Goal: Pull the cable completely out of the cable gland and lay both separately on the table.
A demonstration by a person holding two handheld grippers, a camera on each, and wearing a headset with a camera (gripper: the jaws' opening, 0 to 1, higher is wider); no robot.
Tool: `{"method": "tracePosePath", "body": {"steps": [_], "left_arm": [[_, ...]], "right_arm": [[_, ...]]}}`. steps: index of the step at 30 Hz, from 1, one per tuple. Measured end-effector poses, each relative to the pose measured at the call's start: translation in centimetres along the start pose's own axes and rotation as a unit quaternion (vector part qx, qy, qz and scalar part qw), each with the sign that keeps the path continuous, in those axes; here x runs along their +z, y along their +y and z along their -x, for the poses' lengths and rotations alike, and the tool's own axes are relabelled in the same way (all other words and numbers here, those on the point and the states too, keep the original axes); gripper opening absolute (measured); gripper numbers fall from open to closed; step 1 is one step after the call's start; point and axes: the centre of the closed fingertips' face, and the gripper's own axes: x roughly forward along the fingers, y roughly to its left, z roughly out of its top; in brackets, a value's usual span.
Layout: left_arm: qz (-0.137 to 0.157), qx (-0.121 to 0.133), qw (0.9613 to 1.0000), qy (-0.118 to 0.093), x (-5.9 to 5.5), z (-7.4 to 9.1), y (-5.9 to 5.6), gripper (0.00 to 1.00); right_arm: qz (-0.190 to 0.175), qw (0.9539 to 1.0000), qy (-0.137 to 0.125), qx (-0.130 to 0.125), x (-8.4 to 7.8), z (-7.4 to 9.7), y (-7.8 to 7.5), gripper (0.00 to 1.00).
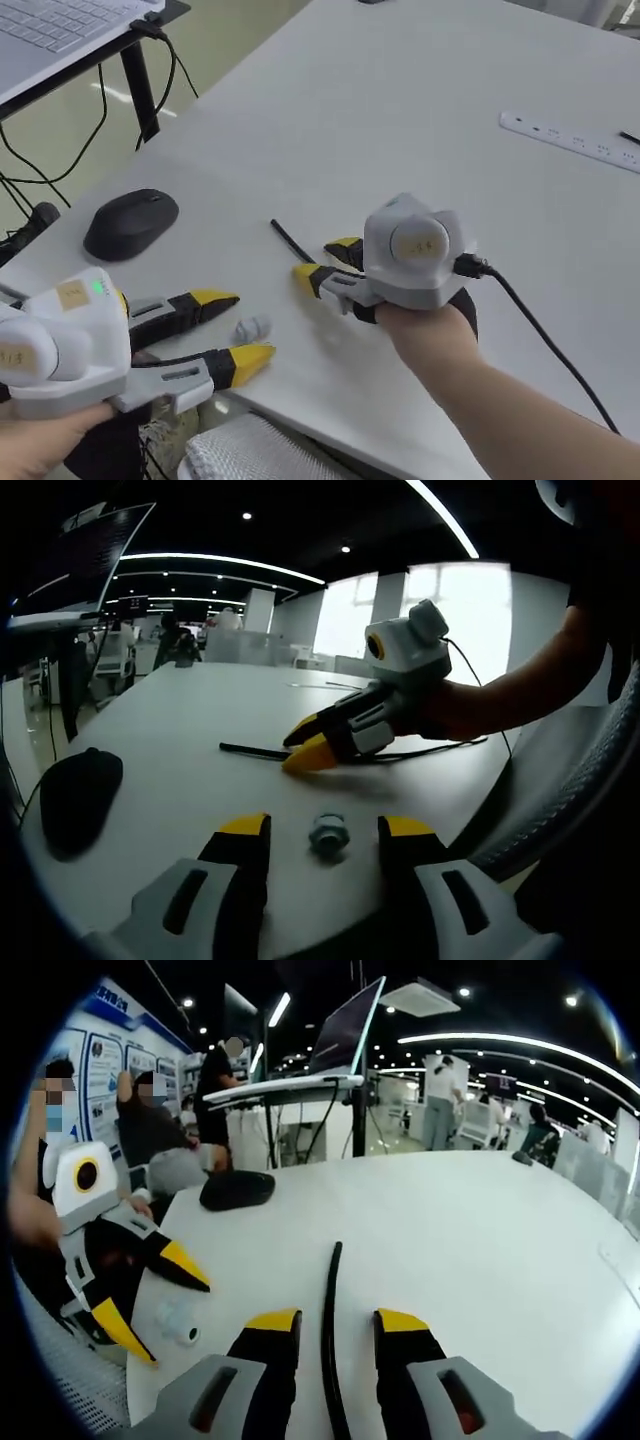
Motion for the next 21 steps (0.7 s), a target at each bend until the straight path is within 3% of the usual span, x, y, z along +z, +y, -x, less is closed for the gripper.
{"method": "tracePosePath", "body": {"steps": [3,5,7,8,10,11,12,13,14,15,17,20,21], "left_arm": [[0.008,0.004,0.9999,-0.007,0.8,-0.2,-0.3,0.61],[0.053,0.014,0.9978,-0.038,2.1,-0.2,0.1,0.74],[0.050,0.024,0.9977,-0.038,2.5,-0.2,0.5,0.90],[0.055,0.025,0.9977,-0.031,2.6,-0.3,0.6,0.95],[0.057,0.028,0.9973,-0.036,3.1,-0.1,0.9,0.99],[0.044,0.031,0.9977,-0.042,3.6,0.0,0.9,0.99],[0.016,0.031,0.9975,-0.062,4.5,0.1,1.1,0.99],[0.025,0.028,0.9972,-0.065,4.8,0.1,0.9,0.99],[0.061,0.018,0.9967,-0.051,4.5,-0.2,0.5,0.99],[0.070,0.017,0.9964,-0.044,4.5,-0.3,0.6,0.99],[0.043,0.025,0.9975,-0.049,4.9,-0.3,0.8,0.99],[0.052,0.022,0.9974,-0.044,5.4,-0.5,0.7,0.99],[0.043,0.018,0.9979,-0.045,5.7,-0.7,0.5,0.99]], "right_arm": [[-0.002,1.0000,-0.007,-0.007,0.4,0.1,-0.2,0.44],[-0.008,0.9998,-0.014,-0.014,0.8,0.3,-0.5,0.56],[-0.015,0.9992,-0.020,-0.030,1.1,0.5,-1.3,0.70],[-0.030,0.9986,-0.025,-0.036,1.3,0.6,-1.6,0.82],[-0.042,0.9980,-0.029,-0.039,1.5,0.8,-2.0,1.00],[-0.039,0.9981,-0.026,-0.041,1.5,1.0,-2.2,0.96],[-0.041,0.9980,-0.024,-0.041,1.5,1.5,-2.3,0.98],[-0.042,0.9978,-0.028,-0.042,1.6,1.7,-2.4,0.99],[-0.043,0.9980,-0.025,-0.039,1.5,2.2,-2.4,1.00],[-0.040,0.9983,-0.017,-0.039,1.2,2.5,-2.5,1.00],[-0.029,0.9986,-0.009,-0.043,1.0,3.6,-3.2,0.99],[-0.018,0.9985,-0.003,-0.051,0.7,5.7,-4.3,0.99],[-0.016,0.9983,-0.001,-0.056,0.5,6.7,-4.8,0.99]]}}
